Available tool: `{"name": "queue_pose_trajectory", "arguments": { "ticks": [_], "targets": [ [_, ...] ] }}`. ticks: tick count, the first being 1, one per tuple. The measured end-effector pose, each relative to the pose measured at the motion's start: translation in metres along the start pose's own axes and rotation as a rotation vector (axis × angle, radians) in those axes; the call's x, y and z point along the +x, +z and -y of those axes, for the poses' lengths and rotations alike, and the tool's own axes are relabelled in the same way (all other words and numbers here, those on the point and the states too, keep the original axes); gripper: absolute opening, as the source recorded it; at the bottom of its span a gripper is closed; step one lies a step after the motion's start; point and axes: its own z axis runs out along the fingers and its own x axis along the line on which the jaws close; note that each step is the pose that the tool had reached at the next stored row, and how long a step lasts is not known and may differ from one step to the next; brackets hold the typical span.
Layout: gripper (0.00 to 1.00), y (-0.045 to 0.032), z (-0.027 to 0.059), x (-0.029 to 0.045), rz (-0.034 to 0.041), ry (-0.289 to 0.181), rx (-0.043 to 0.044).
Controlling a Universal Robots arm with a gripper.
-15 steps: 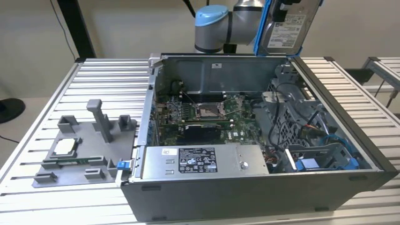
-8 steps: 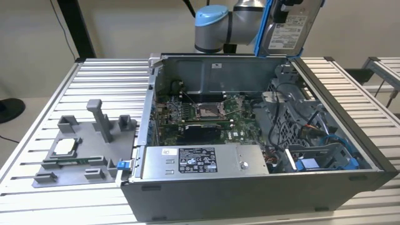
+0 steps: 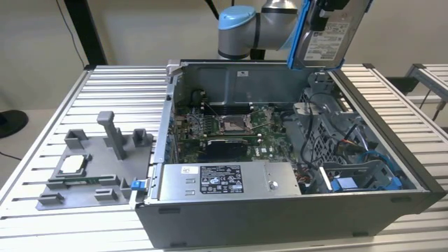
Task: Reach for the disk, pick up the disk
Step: 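Pick up the disk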
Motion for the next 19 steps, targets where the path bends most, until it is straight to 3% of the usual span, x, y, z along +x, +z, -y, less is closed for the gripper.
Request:
{"name": "queue_pose_trajectory", "arguments": {
  "ticks": [12,19],
  "targets": [
    [0.00,-0.0007,-0.0001,0.0317,0.0001,0.000,0.0000],
    [0.00,-0.0007,-0.0001,0.0350,0.0000,0.000,0.0000]
  ]
}}
